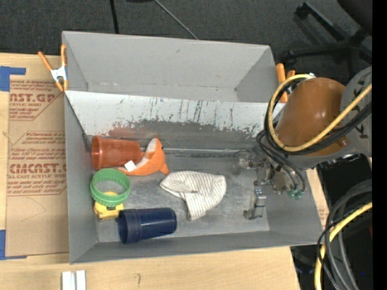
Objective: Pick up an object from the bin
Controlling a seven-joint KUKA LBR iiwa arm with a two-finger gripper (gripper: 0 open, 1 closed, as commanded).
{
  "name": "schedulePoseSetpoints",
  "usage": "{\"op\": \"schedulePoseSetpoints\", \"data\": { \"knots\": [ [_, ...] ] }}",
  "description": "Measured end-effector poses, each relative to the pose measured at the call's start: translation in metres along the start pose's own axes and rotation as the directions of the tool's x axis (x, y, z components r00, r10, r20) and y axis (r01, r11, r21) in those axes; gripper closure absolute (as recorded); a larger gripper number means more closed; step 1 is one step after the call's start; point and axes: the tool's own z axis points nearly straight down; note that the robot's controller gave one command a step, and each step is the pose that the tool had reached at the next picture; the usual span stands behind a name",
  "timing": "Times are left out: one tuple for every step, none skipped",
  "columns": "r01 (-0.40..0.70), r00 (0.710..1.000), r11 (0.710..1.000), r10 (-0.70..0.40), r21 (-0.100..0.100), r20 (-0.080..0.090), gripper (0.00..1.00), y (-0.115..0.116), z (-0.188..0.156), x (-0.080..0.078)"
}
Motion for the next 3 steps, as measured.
{"op": "schedulePoseSetpoints", "data": {
  "knots": [
    [0.0,1.0,1.0,0.0,0.0,0.0,0.0,0.0,0.0,0.0],
    [0.053,0.999,0.999,-0.053,0.003,0.008,0.0,0.027,0.029,-0.026],
    [0.053,0.999,0.999,-0.053,-0.002,0.0,1.0,0.049,0.096,-0.029]
  ]
}}
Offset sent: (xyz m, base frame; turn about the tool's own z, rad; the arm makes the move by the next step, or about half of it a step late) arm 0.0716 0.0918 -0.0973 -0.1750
